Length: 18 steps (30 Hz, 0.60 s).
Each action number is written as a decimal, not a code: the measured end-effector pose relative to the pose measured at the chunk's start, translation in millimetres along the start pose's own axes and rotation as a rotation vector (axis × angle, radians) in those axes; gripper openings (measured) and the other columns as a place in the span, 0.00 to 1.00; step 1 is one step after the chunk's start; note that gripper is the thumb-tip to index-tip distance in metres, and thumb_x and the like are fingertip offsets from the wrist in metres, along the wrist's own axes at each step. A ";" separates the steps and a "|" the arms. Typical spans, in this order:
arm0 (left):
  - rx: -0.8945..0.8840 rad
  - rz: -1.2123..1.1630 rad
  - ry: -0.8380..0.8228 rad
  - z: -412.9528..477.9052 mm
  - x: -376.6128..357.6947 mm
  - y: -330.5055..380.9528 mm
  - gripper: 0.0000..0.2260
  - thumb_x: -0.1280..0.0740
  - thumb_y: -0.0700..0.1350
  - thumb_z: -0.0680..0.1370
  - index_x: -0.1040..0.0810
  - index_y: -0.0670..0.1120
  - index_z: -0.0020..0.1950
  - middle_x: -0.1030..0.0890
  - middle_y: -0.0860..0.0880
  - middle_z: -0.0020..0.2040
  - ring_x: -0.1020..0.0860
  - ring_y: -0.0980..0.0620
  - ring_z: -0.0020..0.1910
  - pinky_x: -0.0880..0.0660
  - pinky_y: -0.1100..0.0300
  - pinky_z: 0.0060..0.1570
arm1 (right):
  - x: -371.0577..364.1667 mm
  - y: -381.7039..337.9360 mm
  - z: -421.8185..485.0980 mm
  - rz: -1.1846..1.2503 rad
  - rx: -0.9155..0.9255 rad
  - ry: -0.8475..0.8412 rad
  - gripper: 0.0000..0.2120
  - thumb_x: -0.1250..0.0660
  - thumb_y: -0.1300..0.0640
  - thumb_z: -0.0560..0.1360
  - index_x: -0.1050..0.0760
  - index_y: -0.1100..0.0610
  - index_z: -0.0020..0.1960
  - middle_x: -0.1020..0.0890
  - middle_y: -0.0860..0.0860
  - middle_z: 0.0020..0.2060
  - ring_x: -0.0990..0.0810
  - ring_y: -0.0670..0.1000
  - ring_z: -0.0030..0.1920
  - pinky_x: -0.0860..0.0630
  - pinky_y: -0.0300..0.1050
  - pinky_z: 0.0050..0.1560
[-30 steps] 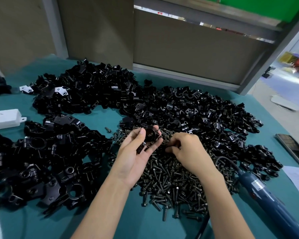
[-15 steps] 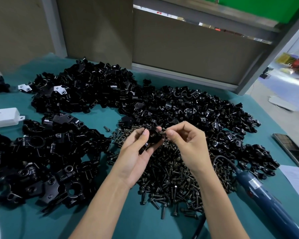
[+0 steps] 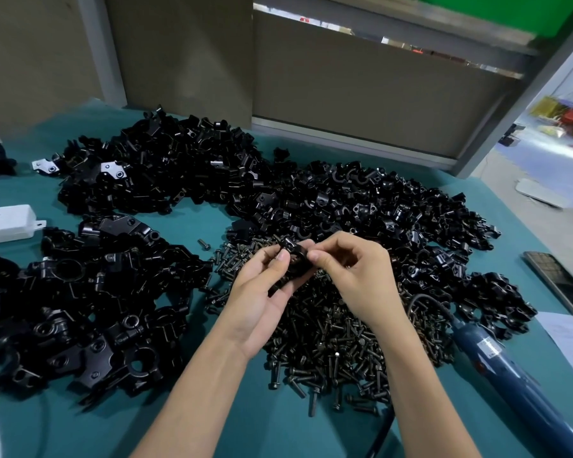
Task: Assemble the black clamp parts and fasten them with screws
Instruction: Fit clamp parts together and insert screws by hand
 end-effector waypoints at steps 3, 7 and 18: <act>-0.005 -0.011 0.000 0.4 0.5 0.3 0.24 0.35 0.42 0.78 0.33 0.31 0.70 0.19 0.39 0.64 0.21 0.46 0.65 0.26 0.51 0.68 | 3.8 -0.3 -1.1 -0.003 0.027 0.027 0.07 0.30 0.58 0.78 0.17 0.46 0.45 0.17 0.36 0.39 0.20 0.38 0.42 0.29 0.30 0.43; -0.040 -0.004 -0.028 0.3 -2.0 3.9 0.14 0.36 0.42 0.79 0.28 0.35 0.61 0.18 0.39 0.62 0.20 0.41 0.63 0.21 0.53 0.61 | 32.0 22.1 -6.5 -0.038 -0.086 0.179 0.10 0.35 0.59 0.81 0.17 0.49 0.55 0.16 0.42 0.46 0.19 0.41 0.46 0.25 0.35 0.46; -0.052 -0.003 -0.027 2.0 -0.4 3.7 0.10 0.35 0.43 0.77 0.28 0.39 0.55 0.18 0.38 0.61 0.18 0.42 0.60 0.20 0.53 0.57 | 33.6 59.5 -20.3 -0.476 -0.341 -0.031 0.13 0.22 0.41 0.66 0.18 0.47 0.44 0.21 0.43 0.37 0.24 0.47 0.44 0.26 0.43 0.41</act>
Point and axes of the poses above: each hand's wrist, its own z-axis towards the middle knuckle, its own x-axis out of the back of the hand, y = z × x, the point moved 7 cm from there along z, towards the middle knuckle
